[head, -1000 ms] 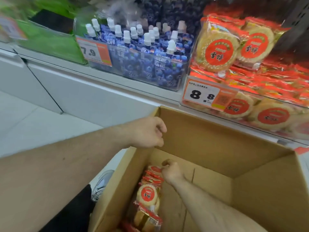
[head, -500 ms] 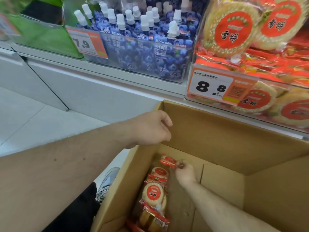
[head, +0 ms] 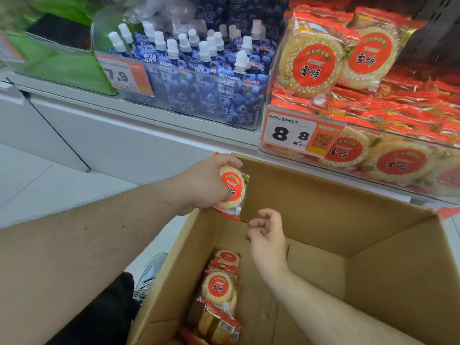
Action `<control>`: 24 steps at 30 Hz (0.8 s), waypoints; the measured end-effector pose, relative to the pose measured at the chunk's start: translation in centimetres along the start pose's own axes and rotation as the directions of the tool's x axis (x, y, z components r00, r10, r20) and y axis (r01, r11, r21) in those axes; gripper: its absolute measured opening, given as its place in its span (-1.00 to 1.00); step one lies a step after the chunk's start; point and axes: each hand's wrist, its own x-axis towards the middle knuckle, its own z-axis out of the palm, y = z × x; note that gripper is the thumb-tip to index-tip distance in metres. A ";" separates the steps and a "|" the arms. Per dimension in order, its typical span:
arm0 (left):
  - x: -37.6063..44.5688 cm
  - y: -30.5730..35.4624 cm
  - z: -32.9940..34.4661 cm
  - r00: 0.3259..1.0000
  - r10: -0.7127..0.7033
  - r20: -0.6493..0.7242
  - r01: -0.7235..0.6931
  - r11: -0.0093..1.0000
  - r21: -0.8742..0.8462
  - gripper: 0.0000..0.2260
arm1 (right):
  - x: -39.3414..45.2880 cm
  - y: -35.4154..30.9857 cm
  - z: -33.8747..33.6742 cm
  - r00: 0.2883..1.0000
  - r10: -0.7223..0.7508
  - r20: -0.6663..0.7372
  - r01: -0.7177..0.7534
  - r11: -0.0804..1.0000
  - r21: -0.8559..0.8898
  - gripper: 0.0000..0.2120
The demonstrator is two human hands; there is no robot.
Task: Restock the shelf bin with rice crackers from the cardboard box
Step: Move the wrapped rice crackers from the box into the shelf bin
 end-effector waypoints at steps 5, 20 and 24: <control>0.3 -0.6 -0.1 0.998 0.028 0.053 -0.028 1.000 -0.001 -0.41 | 4.2 8.7 0.8 0.891 0.444 -0.089 -0.438 0.795 -0.418 -0.86; 1.3 -1.2 0.3 0.993 0.016 0.118 -0.014 1.000 -0.018 -0.39 | 5.6 15.5 1.0 0.764 0.637 -0.099 -0.570 0.595 -0.567 -0.73; 0.9 -0.8 0.2 0.989 0.041 0.143 -0.038 0.999 -0.025 -0.34 | 5.9 12.0 -3.4 0.838 0.544 -0.049 -0.512 0.750 -0.419 -0.90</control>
